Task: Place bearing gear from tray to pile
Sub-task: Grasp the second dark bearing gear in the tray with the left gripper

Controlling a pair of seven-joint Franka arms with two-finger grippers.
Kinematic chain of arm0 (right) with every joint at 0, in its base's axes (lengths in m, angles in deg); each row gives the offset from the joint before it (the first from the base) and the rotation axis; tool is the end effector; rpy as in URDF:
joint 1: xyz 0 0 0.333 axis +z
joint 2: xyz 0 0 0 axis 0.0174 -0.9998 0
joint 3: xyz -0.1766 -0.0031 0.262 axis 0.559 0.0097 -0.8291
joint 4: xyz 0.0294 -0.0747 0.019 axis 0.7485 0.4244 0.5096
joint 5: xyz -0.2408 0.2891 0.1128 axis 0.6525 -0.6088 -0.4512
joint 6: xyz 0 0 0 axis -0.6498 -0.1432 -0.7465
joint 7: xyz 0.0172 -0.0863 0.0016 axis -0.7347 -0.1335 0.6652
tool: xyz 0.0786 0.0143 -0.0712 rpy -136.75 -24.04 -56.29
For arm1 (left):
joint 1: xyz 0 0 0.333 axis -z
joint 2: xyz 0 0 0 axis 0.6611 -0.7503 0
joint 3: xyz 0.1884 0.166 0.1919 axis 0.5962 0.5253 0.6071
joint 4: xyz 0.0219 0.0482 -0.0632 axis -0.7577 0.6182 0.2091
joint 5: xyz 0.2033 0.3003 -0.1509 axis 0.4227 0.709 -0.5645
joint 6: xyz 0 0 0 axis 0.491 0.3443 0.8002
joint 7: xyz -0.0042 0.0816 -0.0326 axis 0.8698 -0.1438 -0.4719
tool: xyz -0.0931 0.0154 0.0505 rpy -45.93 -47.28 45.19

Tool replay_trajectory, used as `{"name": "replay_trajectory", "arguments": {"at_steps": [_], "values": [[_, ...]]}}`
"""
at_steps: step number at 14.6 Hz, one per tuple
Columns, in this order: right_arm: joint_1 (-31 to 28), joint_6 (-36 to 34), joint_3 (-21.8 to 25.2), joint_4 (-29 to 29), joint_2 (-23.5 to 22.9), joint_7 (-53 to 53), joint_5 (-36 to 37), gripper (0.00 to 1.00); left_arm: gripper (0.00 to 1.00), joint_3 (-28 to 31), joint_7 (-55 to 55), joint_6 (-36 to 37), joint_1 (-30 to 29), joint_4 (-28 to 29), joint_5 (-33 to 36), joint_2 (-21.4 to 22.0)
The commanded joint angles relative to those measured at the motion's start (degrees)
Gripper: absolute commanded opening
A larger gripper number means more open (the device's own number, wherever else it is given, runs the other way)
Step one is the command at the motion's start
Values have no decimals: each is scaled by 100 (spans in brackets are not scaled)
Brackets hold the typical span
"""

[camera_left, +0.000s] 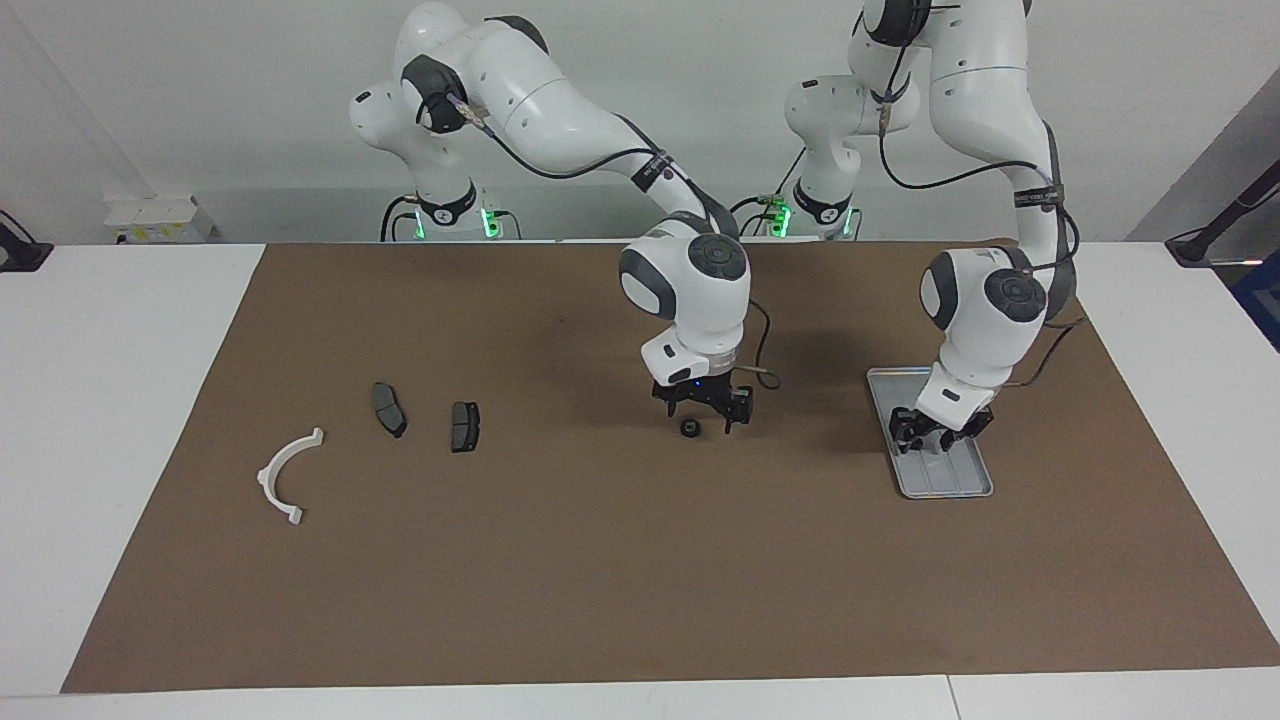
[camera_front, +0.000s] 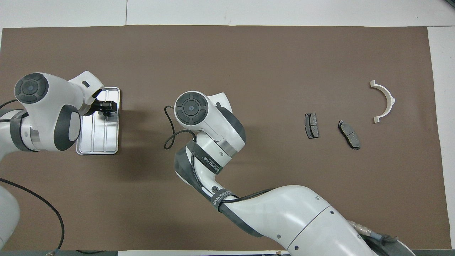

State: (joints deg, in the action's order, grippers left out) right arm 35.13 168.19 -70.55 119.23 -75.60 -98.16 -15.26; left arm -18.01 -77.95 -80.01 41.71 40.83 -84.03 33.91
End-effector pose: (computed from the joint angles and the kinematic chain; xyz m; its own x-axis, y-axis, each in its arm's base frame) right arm 0.5758 0.4739 0.3088 0.9134 -0.4001 0.0754 -0.3968 -0.9162 -0.0549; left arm 0.6116 -0.0312 0.3040 0.9945 -0.0632 0.0836 -0.0591 -0.9970 -0.0499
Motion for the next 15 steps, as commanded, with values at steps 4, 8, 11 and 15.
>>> {"name": "replay_trajectory", "arguments": {"at_steps": [4, 8, 11, 15], "values": [[-62, 101, -26, -52, -146, -116, 140, 91, 56, 2, -59, -214, -15, 111, -84, -27], [-44, 294, -25, 115, -146, -116, 131, 89, 24, 2, -41, -162, -6, 94, -84, -27], [-53, 250, -25, 115, -146, -116, 140, 84, 14, 2, 46, -126, 3, 32, -128, -36], [-62, 171, -34, 115, -146, -107, 131, 57, 14, 2, 47, -47, 3, -29, -286, -36]]}}
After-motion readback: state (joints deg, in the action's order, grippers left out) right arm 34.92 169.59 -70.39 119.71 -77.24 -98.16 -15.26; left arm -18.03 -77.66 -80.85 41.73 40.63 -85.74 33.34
